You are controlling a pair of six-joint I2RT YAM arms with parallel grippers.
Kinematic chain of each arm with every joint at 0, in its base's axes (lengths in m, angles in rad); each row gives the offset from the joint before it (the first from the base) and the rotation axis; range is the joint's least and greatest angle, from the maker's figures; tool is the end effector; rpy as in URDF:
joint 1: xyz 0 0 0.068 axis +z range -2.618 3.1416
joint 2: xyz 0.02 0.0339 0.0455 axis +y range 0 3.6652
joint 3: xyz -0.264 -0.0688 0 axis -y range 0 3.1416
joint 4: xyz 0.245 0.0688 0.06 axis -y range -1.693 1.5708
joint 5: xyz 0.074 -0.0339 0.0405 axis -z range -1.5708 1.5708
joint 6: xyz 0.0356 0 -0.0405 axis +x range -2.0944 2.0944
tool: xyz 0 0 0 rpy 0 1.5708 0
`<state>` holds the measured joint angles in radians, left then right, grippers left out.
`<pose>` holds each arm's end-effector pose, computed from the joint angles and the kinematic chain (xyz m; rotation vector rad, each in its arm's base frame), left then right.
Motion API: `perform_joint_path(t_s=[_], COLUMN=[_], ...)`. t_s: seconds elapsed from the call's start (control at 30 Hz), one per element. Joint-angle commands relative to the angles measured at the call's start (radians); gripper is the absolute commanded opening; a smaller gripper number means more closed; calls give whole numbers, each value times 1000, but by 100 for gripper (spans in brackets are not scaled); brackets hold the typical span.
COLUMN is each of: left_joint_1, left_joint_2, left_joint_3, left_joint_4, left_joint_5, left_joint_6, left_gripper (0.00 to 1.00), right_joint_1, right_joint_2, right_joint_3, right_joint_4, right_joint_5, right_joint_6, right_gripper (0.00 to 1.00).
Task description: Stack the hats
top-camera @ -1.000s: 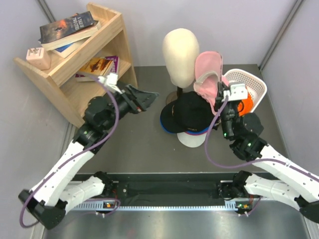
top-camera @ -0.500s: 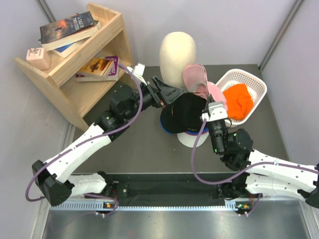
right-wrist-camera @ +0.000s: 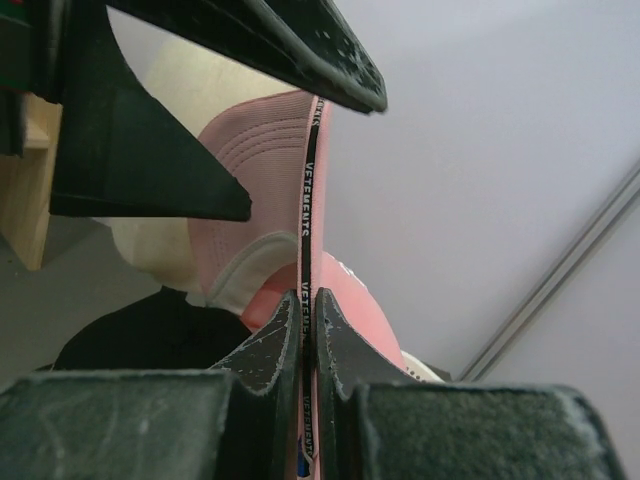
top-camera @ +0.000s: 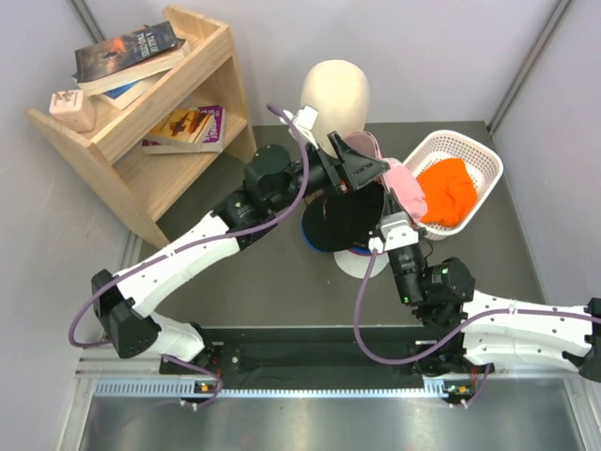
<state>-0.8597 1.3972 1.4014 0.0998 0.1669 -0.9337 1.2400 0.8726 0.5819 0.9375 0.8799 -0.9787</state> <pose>0.2094 -0.2521 0.4459 0.0933 1.6778 -1.5381 0.0842 0.1607 0.3613 -0.4063 1.1061 -0.1756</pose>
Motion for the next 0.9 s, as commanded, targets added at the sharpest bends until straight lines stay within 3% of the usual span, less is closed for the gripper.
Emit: perform_joint_path(t_s=[0.0, 0.2, 0.37, 0.5, 0.53, 0.57, 0.8, 0.87], left_joint_1=[-27, -30, -30, -29, -30, -30, -30, -29], left_joint_2=[20, 8, 17, 34, 33, 33, 14, 14], left_joint_3=[80, 64, 76, 82, 74, 70, 27, 18], left_joint_4=[-12, 8, 12, 6, 6, 11, 54, 64], left_joint_5=[-21, -73, -98, -99, -102, -106, -96, -89], left_joint_6=[56, 82, 101, 107, 108, 108, 105, 99], left_gripper=[93, 62, 54, 34, 22, 17, 0, 0], right_joint_1=[38, 72, 105, 124, 127, 130, 138, 141], right_joint_2=[-3, -7, 3, 20, 22, 23, -17, -36], right_joint_3=[-2, -27, -48, -51, -53, -54, -70, -68], right_joint_4=[64, 75, 116, 156, 159, 161, 156, 143], right_joint_5=[7, 7, 19, 39, 42, 45, 68, 74], right_joint_6=[-47, -83, -133, -181, -184, -186, -187, -186], right_gripper=[0, 0, 0, 0, 0, 0, 8, 19])
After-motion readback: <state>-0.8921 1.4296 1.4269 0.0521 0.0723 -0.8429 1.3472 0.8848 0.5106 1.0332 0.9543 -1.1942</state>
